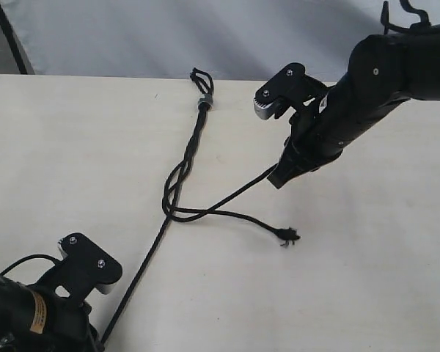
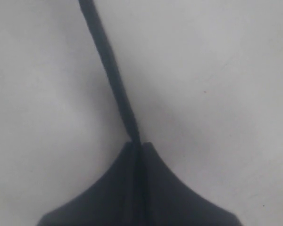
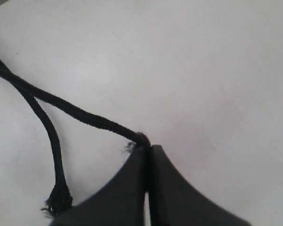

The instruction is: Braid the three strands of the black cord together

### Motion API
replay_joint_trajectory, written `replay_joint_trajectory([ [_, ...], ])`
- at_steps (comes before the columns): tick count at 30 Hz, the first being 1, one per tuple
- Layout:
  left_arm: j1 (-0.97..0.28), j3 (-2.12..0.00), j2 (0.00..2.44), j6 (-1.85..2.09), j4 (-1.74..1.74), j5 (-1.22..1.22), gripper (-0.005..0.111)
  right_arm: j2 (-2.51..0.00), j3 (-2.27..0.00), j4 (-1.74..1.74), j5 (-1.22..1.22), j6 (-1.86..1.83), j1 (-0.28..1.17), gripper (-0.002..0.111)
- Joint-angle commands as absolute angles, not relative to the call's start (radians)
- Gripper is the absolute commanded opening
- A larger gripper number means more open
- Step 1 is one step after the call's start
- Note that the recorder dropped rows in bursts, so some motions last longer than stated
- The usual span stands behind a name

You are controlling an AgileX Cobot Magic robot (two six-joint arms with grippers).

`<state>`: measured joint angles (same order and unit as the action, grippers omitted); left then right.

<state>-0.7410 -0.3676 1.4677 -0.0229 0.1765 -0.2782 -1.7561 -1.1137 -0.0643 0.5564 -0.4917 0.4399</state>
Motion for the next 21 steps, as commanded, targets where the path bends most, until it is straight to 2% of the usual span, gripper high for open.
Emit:
replay_joint_trajectory([
  [1, -0.751, -0.355, 1.476, -0.03, 0.199, -0.365, 0.002, -1.748, -1.109, -0.047, 0.463, -0.498, 0.43, 0.0],
  [14, -0.751, -0.355, 1.476, -0.03, 0.214, -0.367, 0.002, -1.762, -1.109, -0.014, 0.349, -0.498, 0.43, 0.0],
  [21, -0.751, -0.355, 1.476, -0.026, 0.214, -0.367, 0.002, -1.892, -1.109, 0.0, 0.266, -0.493, 0.417, 0.0],
])
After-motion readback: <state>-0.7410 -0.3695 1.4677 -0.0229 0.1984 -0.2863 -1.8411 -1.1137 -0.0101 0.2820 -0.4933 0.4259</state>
